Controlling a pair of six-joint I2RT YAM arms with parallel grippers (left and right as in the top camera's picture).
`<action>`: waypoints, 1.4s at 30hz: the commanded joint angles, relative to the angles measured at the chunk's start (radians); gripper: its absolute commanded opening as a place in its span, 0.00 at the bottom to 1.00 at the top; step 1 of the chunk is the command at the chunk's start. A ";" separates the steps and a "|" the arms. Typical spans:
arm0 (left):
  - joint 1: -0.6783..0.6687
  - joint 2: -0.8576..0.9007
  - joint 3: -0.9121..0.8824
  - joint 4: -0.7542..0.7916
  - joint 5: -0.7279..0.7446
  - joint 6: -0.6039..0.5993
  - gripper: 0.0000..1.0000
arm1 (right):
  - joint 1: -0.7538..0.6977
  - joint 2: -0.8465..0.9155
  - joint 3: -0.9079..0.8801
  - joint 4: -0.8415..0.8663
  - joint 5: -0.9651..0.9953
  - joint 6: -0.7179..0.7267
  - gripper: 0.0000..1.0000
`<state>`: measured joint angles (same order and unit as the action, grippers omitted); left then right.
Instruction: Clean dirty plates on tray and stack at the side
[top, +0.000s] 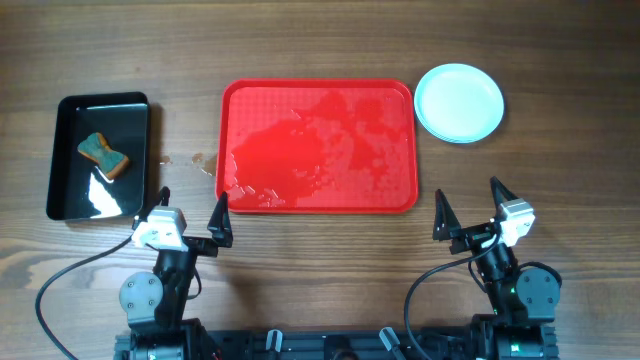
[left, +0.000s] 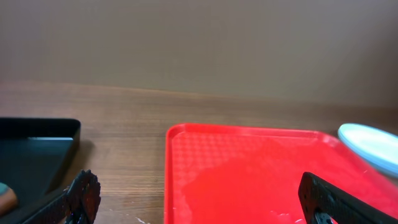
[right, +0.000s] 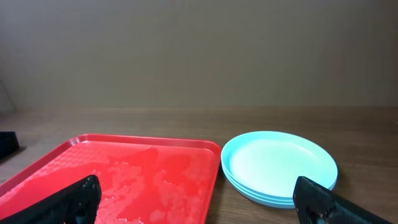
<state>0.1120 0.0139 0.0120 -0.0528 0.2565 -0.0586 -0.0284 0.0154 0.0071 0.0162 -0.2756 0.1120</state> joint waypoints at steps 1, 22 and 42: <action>-0.005 -0.011 -0.006 -0.008 -0.031 0.081 1.00 | -0.004 -0.011 -0.002 0.005 0.014 0.011 1.00; -0.005 -0.011 -0.006 -0.024 -0.176 0.077 1.00 | -0.004 -0.011 -0.002 0.005 0.014 0.011 1.00; -0.005 -0.009 -0.006 -0.023 -0.206 0.077 1.00 | -0.004 -0.011 -0.002 0.005 0.014 0.011 1.00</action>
<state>0.1116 0.0139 0.0120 -0.0711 0.0711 -0.0002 -0.0284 0.0154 0.0071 0.0162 -0.2752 0.1120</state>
